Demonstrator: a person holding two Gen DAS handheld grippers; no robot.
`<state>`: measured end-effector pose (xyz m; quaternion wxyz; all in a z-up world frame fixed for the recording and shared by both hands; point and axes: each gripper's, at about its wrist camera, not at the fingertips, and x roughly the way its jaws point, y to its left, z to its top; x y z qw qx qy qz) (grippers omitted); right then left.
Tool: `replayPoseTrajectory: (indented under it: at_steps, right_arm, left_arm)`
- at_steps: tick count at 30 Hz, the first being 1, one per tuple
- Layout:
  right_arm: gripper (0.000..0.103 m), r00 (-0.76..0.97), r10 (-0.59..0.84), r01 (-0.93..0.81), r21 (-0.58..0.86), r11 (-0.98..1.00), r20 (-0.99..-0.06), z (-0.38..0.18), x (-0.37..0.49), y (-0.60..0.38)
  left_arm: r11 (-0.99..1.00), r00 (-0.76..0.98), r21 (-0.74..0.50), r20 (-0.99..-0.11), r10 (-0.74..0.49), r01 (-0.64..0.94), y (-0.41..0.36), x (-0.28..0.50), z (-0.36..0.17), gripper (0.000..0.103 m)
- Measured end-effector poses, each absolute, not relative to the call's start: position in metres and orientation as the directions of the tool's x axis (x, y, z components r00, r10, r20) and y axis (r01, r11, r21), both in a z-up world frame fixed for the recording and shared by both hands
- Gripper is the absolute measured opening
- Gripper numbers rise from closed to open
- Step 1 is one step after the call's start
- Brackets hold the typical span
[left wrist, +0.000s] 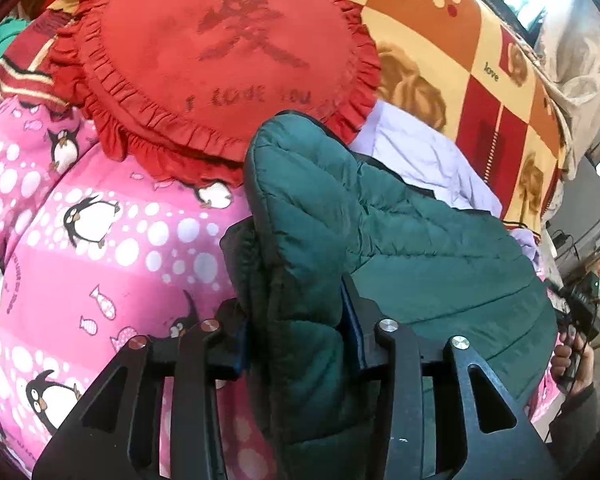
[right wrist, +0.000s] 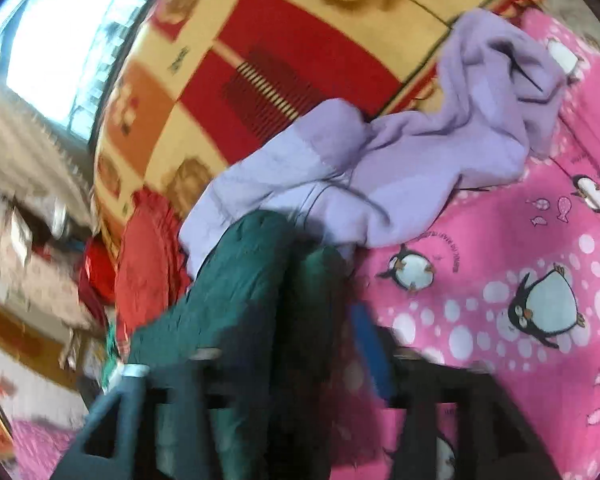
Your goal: Fold large clothes
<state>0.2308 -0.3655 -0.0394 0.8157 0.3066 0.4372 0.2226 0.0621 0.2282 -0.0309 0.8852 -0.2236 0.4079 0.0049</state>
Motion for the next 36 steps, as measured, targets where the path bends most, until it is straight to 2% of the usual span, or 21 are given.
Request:
replayPoseTrajectory:
  at_steps: [2,4,8,13,15,17,18,20,21,23,25,29,33,36]
  right_arm:
    - [0.091,0.557,0.643,-0.161,0.692,0.704,-0.525,-0.03,0.236,-0.363]
    - [0.1,0.601,0.603,-0.197,0.634,0.748,-0.524,-0.021,0.241,-0.356]
    - [0.1,0.495,0.676,-0.291,0.629,0.721,-0.546,-0.031,0.259,-0.334]
    - [0.1,0.327,0.702,-0.34,0.615,0.712,-0.633,-0.076,0.28,-0.306]
    - [0.1,0.262,0.739,-0.321,0.666,0.673,-0.62,-0.094,0.289,-0.303]
    - [0.099,0.282,0.752,-0.336,0.672,0.659,-0.596,-0.1,0.292,-0.302]
    - [0.096,0.294,0.754,-0.347,0.669,0.657,-0.588,-0.1,0.292,-0.3]
    - [0.057,0.293,0.769,-0.381,0.669,0.638,-0.567,-0.097,0.29,-0.29]
    - [0.051,0.307,0.763,-0.402,0.649,0.646,-0.569,-0.092,0.288,-0.286]
    - [0.034,0.352,0.728,-0.471,0.561,0.681,-0.588,-0.074,0.277,-0.276]
    - [0.027,0.415,0.7,-0.521,0.479,0.707,-0.581,-0.046,0.26,-0.274]
    - [0.023,0.529,0.637,-0.545,0.351,0.761,-0.56,0.01,0.218,-0.277]
    - [0.023,0.628,0.592,-0.529,0.28,0.801,-0.505,0.057,0.163,-0.292]
    - [0.023,0.695,0.563,-0.484,0.289,0.826,-0.447,0.078,0.128,-0.319]
  left_arm:
    - [0.904,0.664,-0.381,-0.729,-0.163,-0.196,0.227,0.063,-0.032,0.042]
    - [0.91,0.663,-0.366,-0.733,-0.151,-0.197,0.225,0.063,-0.032,0.043]
    - [0.907,0.662,-0.368,-0.735,-0.147,-0.207,0.226,0.065,-0.033,0.046]
    - [0.909,0.661,-0.362,-0.737,-0.143,-0.206,0.226,0.066,-0.034,0.046]
    - [0.911,0.659,-0.356,-0.739,-0.139,-0.207,0.226,0.067,-0.034,0.046]
    - [0.912,0.654,-0.352,-0.744,-0.136,-0.211,0.226,0.068,-0.036,0.046]
    - [0.912,0.652,-0.35,-0.746,-0.135,-0.213,0.226,0.069,-0.036,0.046]
    - [0.912,0.645,-0.344,-0.753,-0.126,-0.222,0.227,0.07,-0.038,0.046]
    - [0.912,0.643,-0.342,-0.756,-0.124,-0.227,0.228,0.071,-0.039,0.046]
    - [0.916,0.642,-0.33,-0.759,-0.113,-0.229,0.227,0.072,-0.038,0.046]
    - [0.93,0.647,-0.292,-0.758,-0.084,-0.221,0.222,0.072,-0.034,0.043]
    - [0.948,0.679,-0.266,-0.73,-0.079,-0.176,0.211,0.07,-0.02,0.03]
    - [0.939,0.71,-0.321,-0.69,-0.143,-0.123,0.201,0.062,0.004,0.027]
    - [0.942,0.728,-0.328,-0.664,-0.173,-0.076,0.186,0.056,0.027,0.027]
